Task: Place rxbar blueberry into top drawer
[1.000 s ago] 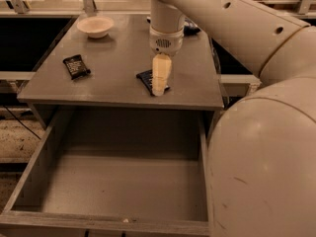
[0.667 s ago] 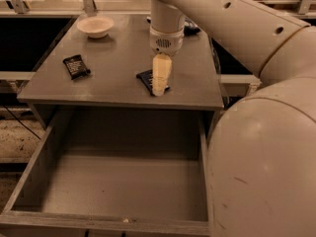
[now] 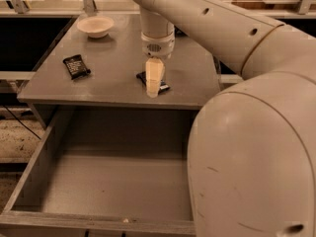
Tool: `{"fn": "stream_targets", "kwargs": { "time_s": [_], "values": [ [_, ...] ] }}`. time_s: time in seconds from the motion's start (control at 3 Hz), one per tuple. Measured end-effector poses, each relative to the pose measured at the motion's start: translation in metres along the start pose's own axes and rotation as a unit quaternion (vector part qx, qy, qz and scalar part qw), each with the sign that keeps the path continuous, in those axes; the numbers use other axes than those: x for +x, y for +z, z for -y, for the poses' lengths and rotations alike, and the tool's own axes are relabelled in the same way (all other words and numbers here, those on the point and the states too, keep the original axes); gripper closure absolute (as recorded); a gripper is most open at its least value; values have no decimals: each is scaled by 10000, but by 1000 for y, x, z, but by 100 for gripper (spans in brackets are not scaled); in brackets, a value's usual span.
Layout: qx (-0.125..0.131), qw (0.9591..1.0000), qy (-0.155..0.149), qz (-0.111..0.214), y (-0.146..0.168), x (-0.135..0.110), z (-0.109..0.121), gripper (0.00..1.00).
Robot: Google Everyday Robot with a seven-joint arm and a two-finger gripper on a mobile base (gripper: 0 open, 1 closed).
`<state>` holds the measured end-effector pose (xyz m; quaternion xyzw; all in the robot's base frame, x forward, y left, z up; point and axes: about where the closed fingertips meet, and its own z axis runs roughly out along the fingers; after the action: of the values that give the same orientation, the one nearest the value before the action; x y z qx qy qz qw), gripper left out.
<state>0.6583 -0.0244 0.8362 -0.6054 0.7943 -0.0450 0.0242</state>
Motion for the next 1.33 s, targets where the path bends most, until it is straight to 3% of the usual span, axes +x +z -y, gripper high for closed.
{"fn": "stream_targets", "kwargs": {
  "time_s": [0.33, 0.67, 1.33],
  "values": [
    [0, 10000, 0, 0, 0, 0, 0, 0],
    [0, 10000, 0, 0, 0, 0, 0, 11],
    [1, 10000, -1, 2, 0, 0, 0, 4]
  ]
}}
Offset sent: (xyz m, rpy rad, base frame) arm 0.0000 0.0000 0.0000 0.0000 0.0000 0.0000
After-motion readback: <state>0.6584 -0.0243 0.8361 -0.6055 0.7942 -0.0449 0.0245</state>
